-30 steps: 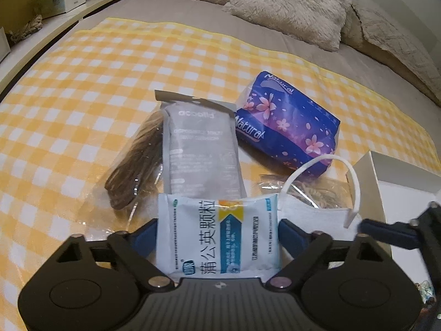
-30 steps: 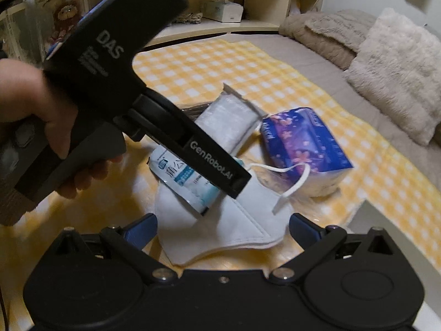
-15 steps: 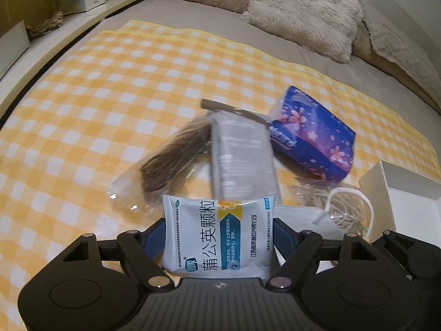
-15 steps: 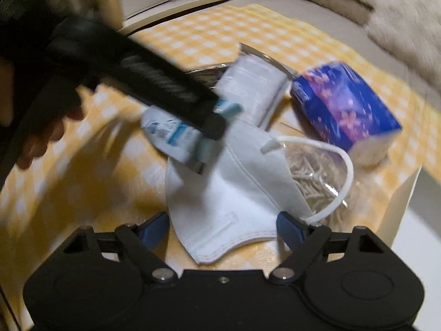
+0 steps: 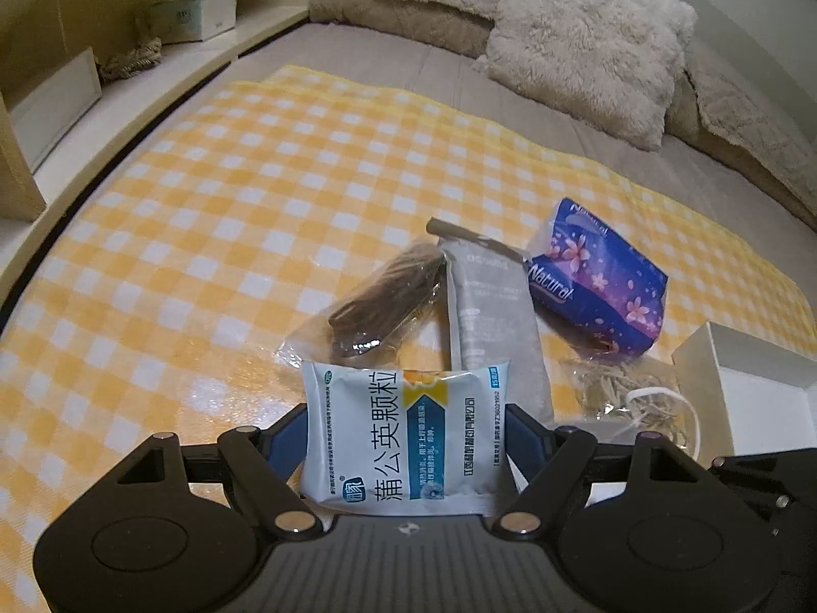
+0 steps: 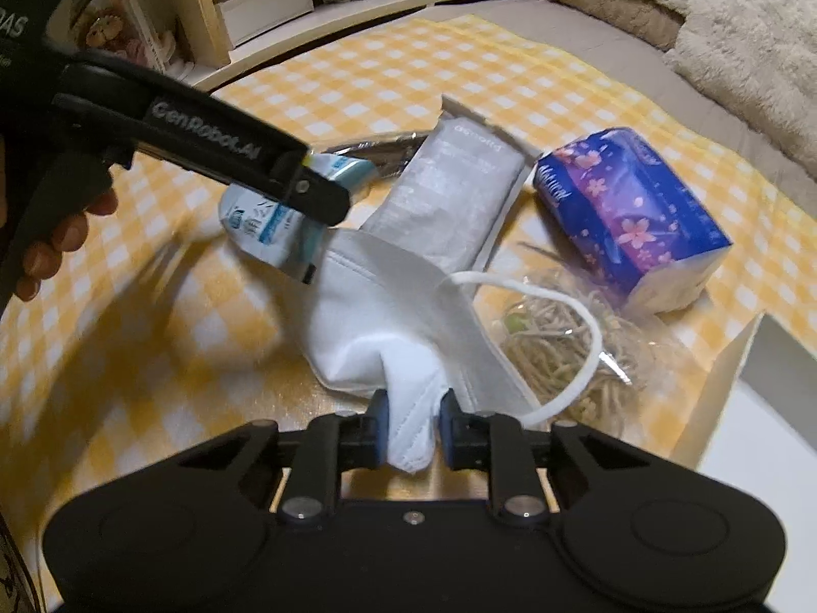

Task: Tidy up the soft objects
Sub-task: 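Carry the sachet and mask into the white tray and open both tools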

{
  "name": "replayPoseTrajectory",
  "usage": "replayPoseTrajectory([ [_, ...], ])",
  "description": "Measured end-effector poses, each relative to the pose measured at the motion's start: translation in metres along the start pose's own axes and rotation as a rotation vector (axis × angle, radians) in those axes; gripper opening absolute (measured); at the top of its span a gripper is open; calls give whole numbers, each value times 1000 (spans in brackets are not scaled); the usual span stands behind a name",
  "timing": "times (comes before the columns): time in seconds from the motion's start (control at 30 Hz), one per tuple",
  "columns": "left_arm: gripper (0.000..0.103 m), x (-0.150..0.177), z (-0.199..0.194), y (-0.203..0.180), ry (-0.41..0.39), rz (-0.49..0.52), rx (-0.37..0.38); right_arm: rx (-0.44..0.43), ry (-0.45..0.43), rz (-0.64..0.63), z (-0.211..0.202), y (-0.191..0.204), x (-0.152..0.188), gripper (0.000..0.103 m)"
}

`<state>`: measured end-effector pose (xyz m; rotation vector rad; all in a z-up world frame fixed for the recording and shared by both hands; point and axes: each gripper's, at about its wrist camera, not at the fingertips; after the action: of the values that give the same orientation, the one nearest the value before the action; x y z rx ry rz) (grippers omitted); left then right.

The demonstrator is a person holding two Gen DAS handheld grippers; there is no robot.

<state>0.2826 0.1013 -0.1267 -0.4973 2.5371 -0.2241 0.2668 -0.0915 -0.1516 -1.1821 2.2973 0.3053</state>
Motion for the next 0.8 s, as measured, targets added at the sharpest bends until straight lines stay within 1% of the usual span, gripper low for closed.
replayPoseTrajectory([
  [0.17, 79, 2, -18, 1, -32, -2, 6, 76, -59, 60, -24, -8, -2, 20],
  [0.3, 79, 4, -36, -2, -71, 5, 20, 133, -124, 109, -49, -15, -3, 20],
  [0.43, 79, 8, -55, -5, -116, 13, 35, 179, -170, 140, -70, -18, -1, 20],
  [0.6, 79, 13, -80, -10, -174, 28, 57, 220, -221, 163, -97, -18, 4, 20],
  [0.8, 79, 20, -106, -20, -230, 42, 91, 256, -260, 175, -127, -17, 18, 21],
])
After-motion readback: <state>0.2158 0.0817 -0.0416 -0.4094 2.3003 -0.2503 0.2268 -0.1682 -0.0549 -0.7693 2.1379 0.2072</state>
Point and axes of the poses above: each gripper's, at about its wrist camera, not at the fingertips, and z roughly the way its jaws point, y to its left, x to its underside, and after that the axes turned 15 degrees about -z, right-handed
